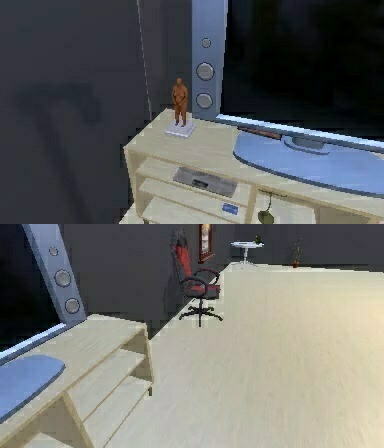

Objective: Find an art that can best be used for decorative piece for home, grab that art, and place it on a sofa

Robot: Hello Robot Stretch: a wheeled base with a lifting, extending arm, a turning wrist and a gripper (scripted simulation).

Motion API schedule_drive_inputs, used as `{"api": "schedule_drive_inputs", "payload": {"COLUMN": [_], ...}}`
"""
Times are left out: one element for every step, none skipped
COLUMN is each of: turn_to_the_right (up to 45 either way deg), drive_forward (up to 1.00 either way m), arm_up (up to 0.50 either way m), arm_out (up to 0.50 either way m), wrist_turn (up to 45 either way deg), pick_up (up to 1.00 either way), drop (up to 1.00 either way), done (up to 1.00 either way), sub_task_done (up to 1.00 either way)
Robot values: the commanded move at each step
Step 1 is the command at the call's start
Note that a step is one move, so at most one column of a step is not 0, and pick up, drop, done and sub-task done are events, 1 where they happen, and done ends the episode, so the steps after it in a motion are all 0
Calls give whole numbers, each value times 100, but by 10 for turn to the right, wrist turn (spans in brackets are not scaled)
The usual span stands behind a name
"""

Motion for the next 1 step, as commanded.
{"api": "schedule_drive_inputs", "payload": {"turn_to_the_right": [180], "drive_forward": [0], "arm_up": [0], "arm_out": [0], "wrist_turn": [0], "pick_up": [0], "drop": [0], "done": [0], "sub_task_done": [0]}}
